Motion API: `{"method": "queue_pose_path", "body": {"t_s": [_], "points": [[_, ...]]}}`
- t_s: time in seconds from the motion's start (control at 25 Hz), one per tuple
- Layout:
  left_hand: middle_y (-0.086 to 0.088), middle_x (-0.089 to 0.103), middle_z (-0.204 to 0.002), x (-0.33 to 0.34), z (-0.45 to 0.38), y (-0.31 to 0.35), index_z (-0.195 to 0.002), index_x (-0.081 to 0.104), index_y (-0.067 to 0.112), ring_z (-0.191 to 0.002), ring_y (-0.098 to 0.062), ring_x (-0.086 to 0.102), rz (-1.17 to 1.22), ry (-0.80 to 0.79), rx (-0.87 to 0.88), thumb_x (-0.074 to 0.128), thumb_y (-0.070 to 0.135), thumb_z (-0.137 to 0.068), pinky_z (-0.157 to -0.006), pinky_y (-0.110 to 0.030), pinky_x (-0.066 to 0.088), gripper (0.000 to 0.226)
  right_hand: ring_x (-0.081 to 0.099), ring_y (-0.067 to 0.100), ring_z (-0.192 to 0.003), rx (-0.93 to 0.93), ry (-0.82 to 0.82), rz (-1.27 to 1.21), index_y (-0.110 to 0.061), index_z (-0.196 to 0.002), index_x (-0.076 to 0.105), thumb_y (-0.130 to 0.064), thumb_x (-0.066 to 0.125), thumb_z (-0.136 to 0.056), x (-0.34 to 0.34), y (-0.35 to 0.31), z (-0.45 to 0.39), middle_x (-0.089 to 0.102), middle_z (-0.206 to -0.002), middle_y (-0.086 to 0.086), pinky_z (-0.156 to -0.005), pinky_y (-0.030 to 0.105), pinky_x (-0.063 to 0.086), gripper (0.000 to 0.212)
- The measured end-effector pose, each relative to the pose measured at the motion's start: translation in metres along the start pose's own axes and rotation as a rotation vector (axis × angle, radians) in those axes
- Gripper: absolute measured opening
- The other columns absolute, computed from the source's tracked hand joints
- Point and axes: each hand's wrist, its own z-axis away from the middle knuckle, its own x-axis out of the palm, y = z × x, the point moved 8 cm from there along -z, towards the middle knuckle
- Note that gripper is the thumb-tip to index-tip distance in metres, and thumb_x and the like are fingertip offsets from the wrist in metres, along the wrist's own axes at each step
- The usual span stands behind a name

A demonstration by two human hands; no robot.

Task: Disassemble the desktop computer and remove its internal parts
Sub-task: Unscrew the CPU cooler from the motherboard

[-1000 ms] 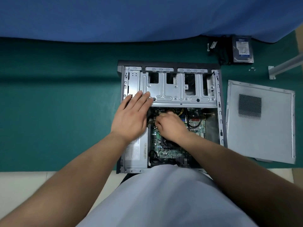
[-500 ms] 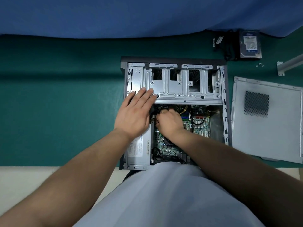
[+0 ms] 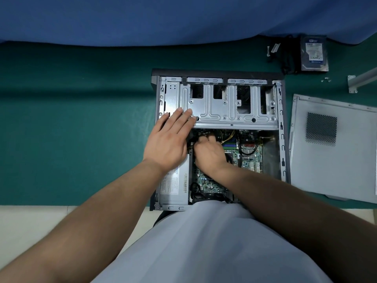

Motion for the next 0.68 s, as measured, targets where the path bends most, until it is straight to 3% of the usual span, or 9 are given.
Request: {"method": "queue_pose_path", "body": {"t_s": [0.32, 0.68], "points": [[0.0, 0.037, -0.165, 0.001, -0.0003, 0.0, -0.155, 0.043, 0.018, -0.155, -0.021, 0.027, 0.006, 0.003, 0.0, 0.035, 0.022, -0.091, -0.127, -0.044, 0.016, 0.065, 0.046, 0.034, -0.119, -0.021, -0.025, 0.002, -0.008, -0.118, 0.067, -0.009, 0.059, -0.09, 0.0013, -0.0017, -0.0008, 0.056, -0.123, 0.011, -0.096, 0.043, 0.048, 0.029], [0.0, 0.037, -0.165, 0.0033, 0.0, 0.0001, -0.155, 0.043, 0.018, -0.155, -0.021, 0.027, 0.022, 0.019, 0.01, 0.038, 0.023, -0.091, -0.127, -0.045, 0.018, 0.064, 0.044, 0.032, -0.122, -0.075, 0.034, -0.129, -0.012, -0.123, 0.06, -0.027, 0.056, -0.096, -0.0047, 0.0018, 0.0064, 0.051, -0.129, 0.009, -0.102, 0.045, 0.043, 0.031]]}}
